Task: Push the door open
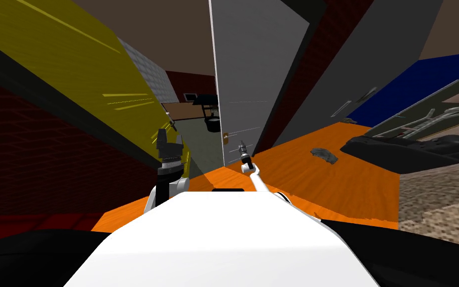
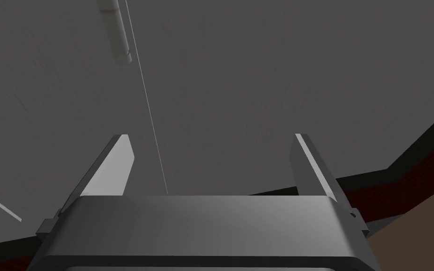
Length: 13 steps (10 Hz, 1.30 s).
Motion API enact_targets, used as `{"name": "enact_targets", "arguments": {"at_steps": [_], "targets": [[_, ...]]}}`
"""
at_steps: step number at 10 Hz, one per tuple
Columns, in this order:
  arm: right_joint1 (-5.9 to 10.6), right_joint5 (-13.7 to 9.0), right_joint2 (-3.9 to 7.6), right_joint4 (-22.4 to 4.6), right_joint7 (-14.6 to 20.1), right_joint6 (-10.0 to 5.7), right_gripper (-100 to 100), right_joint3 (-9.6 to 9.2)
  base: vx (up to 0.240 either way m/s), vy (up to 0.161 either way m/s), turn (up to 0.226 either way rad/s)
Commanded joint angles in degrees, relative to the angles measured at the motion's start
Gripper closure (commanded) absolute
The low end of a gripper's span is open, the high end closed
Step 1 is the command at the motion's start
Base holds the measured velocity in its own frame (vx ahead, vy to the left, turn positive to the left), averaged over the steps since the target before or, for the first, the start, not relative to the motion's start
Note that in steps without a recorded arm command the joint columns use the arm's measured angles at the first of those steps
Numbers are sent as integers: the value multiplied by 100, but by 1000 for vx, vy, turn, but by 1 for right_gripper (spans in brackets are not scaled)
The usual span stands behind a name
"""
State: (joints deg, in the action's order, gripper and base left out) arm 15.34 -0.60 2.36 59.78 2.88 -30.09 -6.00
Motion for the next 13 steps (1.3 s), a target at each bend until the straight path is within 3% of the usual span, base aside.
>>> {"name": "enact_targets", "arguments": {"at_steps": [1,2,4,7,9,10,13], "targets": [[184,-13,-19,-286,25,28,-100,-27,29,-35,62],[184,-13,-19,-340,25,28,-100,-27,28,-33,35],[478,-31,-61,-771,61,72,-100,-76,51,-52,77],[613,-39,-84,-1042,78,92,-100,-99,44,-41,40],[866,-55,-129,-1388,110,130,-100,-141,42,-39,69],[866,-55,-129,-1456,110,130,-100,-141,40,-40,25],[1080,-68,-173,-1806,136,163,-100,-177,33,-34,34]]}}
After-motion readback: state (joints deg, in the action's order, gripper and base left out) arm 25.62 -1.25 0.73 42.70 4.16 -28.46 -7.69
